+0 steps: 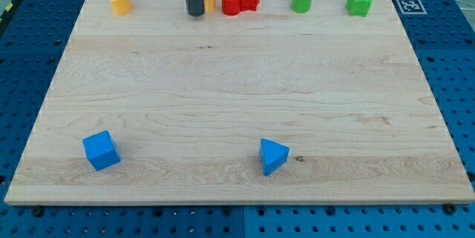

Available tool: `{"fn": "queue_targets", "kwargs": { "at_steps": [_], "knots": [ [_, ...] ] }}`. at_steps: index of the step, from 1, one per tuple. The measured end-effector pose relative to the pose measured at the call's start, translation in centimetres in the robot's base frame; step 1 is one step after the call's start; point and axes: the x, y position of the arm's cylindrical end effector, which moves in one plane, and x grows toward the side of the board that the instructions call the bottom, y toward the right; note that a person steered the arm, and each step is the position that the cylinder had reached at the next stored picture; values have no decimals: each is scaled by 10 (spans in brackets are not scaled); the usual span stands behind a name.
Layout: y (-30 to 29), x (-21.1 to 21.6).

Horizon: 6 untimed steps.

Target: Move away from the yellow hexagon

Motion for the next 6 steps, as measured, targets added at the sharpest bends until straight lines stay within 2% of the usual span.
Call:
{"fn": "queue_targets", "kwargs": {
  "at_steps": [1, 2, 3, 5, 6],
  "knots": [
    [-6, 24],
    [20, 50],
    [98, 78],
    [184, 225],
    [201, 299]
  ]
}}
